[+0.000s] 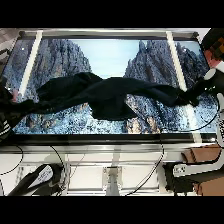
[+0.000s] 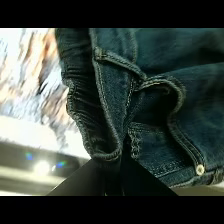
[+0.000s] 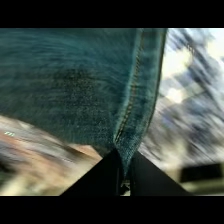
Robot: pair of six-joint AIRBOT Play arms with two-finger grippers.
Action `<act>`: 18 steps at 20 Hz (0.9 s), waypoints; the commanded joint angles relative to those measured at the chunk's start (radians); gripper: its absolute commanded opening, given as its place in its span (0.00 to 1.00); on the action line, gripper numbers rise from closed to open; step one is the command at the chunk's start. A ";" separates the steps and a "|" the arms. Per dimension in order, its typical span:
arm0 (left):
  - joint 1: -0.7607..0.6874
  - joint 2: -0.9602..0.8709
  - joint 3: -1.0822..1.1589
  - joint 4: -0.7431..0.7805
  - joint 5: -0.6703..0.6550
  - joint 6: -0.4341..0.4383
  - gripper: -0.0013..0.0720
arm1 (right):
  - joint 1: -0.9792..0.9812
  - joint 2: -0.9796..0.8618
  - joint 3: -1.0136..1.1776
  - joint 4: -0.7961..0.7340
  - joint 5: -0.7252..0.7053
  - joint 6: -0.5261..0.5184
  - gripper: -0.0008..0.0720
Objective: Fold the clothes and pants, and hang the long-sleeved shirts on hangers.
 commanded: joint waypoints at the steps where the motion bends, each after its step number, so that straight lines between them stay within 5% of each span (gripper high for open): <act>1: 0.011 0.031 -0.093 0.078 0.066 0.001 0.04 | 0.001 0.016 -0.090 -0.160 -0.002 -0.004 0.38; 2: 0.015 0.031 -0.093 0.077 0.101 0.000 0.04 | 0.000 0.016 -0.067 -0.176 -0.023 -0.004 0.55; 6: 0.015 0.031 -0.093 0.076 0.231 -0.031 0.05 | -0.005 0.016 0.106 -0.093 -0.129 0.098 0.56; 7: 0.015 0.031 -0.093 0.076 0.252 -0.030 0.15 | -0.005 0.016 0.138 -0.028 -0.168 0.136 0.56; 9: 0.015 0.031 -0.093 0.065 0.270 -0.030 0.67 | -0.005 0.015 0.157 0.131 -0.307 0.227 0.65; 10: 0.015 0.031 -0.093 0.065 0.269 -0.031 0.72 | 0.001 0.009 0.157 0.182 -0.374 0.275 0.67; 18: 0.015 0.031 -0.093 -0.006 0.270 -0.030 0.71 | 0.125 -0.149 0.157 0.305 -0.527 0.423 0.67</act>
